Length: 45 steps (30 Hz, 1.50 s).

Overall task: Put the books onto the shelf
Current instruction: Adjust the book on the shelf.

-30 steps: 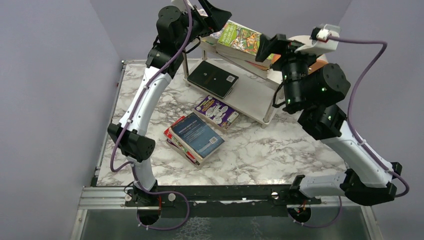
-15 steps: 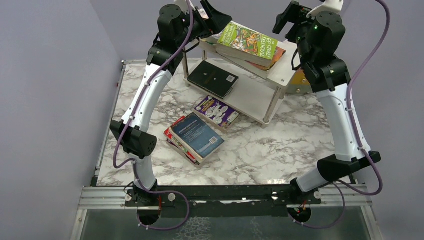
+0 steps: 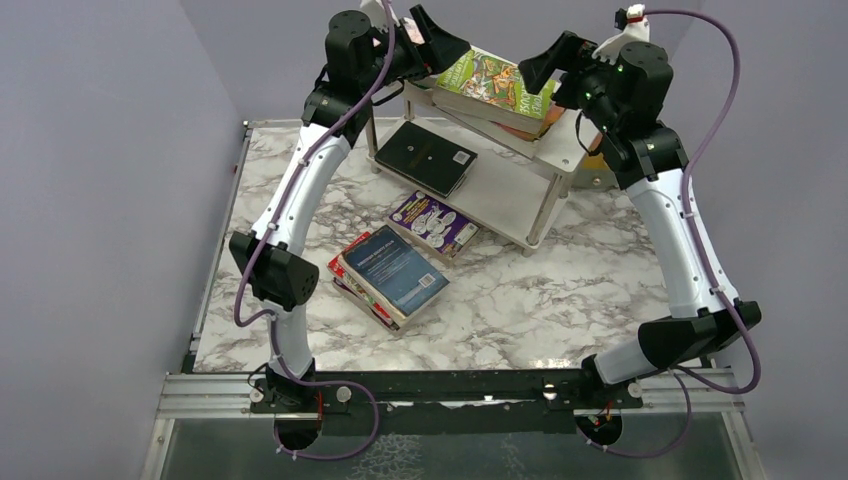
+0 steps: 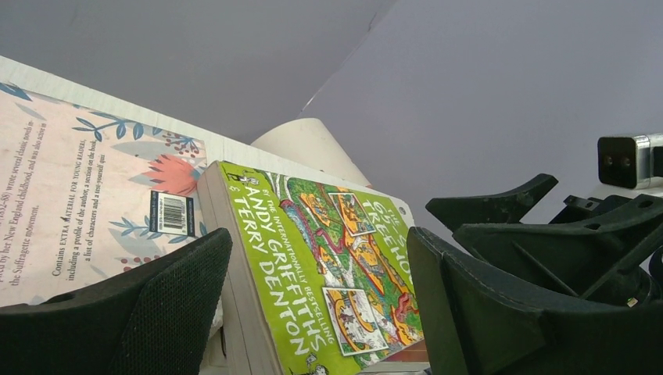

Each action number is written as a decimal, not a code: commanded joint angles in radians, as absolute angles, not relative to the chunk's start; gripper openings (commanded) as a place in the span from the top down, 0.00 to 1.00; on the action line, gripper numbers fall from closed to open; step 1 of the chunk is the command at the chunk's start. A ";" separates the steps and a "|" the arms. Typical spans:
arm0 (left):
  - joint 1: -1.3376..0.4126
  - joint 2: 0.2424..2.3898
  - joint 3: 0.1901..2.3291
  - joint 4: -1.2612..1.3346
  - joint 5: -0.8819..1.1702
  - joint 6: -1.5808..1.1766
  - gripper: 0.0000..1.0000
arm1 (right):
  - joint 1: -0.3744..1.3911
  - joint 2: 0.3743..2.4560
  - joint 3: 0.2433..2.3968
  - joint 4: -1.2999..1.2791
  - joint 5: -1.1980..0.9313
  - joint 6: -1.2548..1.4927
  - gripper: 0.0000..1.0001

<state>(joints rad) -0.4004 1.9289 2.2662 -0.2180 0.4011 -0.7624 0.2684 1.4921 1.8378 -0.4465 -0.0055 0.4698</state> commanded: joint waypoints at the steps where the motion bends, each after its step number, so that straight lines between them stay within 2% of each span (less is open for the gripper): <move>1: -0.399 1.942 2.292 -0.190 0.452 -0.775 0.24 | 0.262 1.464 1.807 -0.379 -0.107 0.515 0.00; 24: -0.399 2.017 2.311 -0.105 0.535 -0.848 0.24 | 0.259 1.393 1.716 -0.353 0.000 0.502 0.00; 45: -0.398 1.950 2.189 -0.029 0.423 -0.843 0.23 | 0.252 1.369 1.656 -0.337 0.003 0.500 0.00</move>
